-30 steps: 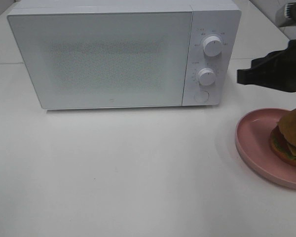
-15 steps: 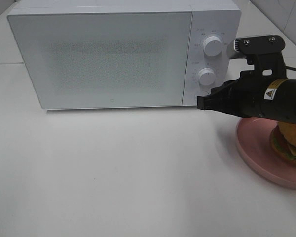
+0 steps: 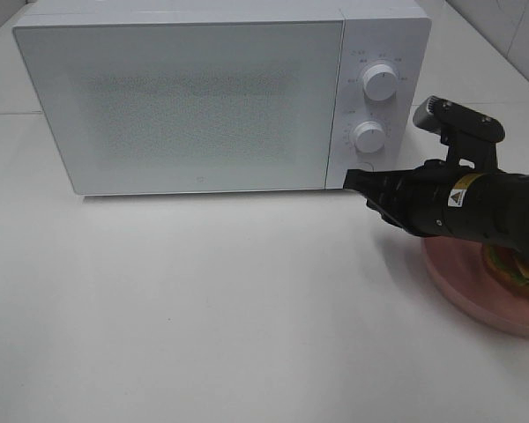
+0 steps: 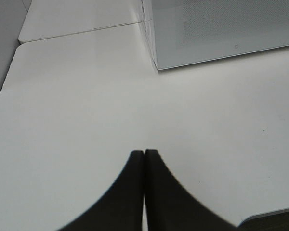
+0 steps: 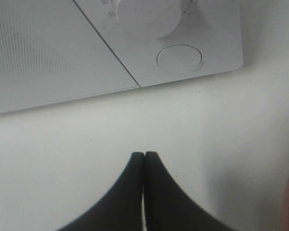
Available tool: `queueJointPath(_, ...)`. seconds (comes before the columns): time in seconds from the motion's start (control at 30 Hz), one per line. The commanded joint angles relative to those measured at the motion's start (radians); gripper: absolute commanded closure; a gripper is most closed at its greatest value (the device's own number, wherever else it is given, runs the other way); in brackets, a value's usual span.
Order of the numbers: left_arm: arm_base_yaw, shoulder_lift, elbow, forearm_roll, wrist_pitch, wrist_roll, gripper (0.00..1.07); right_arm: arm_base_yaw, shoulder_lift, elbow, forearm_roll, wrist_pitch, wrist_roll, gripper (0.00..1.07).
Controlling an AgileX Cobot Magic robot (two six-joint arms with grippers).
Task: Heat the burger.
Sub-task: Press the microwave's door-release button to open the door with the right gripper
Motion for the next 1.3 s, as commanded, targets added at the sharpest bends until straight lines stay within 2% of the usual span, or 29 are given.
queueJointPath(0.03,-0.006,-0.025,0.002,-0.007,-0.013,-0.001,1.06,0.0,0.001,-0.004,-0.011,-0.082,0.21,1.06)
queueJointPath(0.13,-0.006,-0.025,0.002,-0.007,-0.013,-0.001,1.06,0.0,0.001,-0.004,-0.033,-0.117,0.303,1.06)
queueJointPath(0.17,-0.006,-0.025,0.002,-0.007,-0.013,-0.001,1.06,0.0,0.001,-0.004,-0.04,-0.136,0.416,1.06)
queueJointPath(0.2,-0.006,-0.025,0.002,-0.007,-0.013,-0.001,1.06,0.0,0.001,-0.004,-0.04,-0.136,0.416,1.06)
queueJointPath(0.33,-0.006,-0.025,0.002,-0.007,-0.013,-0.001,1.06,0.0,0.001,-0.004,-0.045,-0.18,0.655,1.06)
queueJointPath(0.63,-0.006,-0.022,0.002,-0.007,-0.013,-0.001,1.06,0.0,0.026,-0.048,-0.043,-0.2,0.841,1.06)
queueJointPath(0.9,-0.006,-0.022,0.002,-0.007,-0.013,-0.002,1.06,0.0,0.109,-0.092,-0.032,-0.232,0.913,1.06)
queueJointPath(1.1,-0.006,-0.022,0.002,-0.007,-0.013,-0.002,1.06,0.0,0.196,-0.139,0.084,-0.23,0.91,1.05)
queueJointPath(1.3,-0.006,-0.022,0.002,-0.007,-0.013,-0.002,1.06,0.0,0.246,-0.176,0.134,-0.229,0.913,1.05)
